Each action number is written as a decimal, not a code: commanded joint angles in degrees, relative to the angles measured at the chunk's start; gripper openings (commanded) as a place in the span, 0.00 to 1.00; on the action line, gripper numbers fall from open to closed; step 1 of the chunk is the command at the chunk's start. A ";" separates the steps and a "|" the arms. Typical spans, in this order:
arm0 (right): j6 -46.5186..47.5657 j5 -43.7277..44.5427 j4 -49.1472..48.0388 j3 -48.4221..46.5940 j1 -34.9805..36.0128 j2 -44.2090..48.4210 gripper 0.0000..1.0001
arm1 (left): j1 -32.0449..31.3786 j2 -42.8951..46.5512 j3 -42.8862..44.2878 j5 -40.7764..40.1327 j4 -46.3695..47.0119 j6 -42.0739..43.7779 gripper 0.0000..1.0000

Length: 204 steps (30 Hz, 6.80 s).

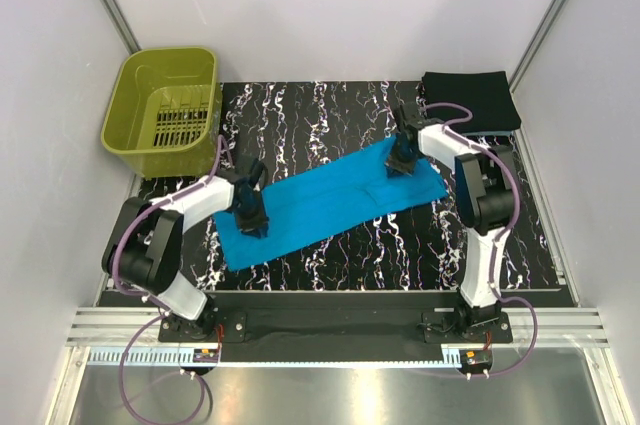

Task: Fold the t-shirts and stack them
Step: Fold the tshirt

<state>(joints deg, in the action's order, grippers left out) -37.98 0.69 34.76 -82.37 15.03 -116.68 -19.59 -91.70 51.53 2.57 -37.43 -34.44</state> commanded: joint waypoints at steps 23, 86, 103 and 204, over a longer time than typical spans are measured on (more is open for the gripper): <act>19.43 -17.89 8.94 -77.26 1.33 -50.23 0.17 | -29.18 -16.20 12.27 13.52 15.36 -23.83 0.31; -5.97 -29.52 -9.63 51.08 10.02 42.07 0.71 | -15.65 6.45 -8.29 20.11 8.07 -3.97 0.66; -4.04 -30.39 -10.68 49.76 10.02 37.41 0.53 | -16.62 1.09 -10.74 20.46 11.06 -7.49 0.59; 13.10 -27.40 1.18 -3.67 -3.60 2.60 0.23 | -10.02 -24.50 38.74 19.85 9.92 -2.91 0.42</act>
<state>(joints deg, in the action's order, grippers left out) -25.19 -27.55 40.10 -85.10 13.19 -113.95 -31.38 -116.84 90.21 19.94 -32.45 -35.27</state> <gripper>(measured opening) 0.201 0.406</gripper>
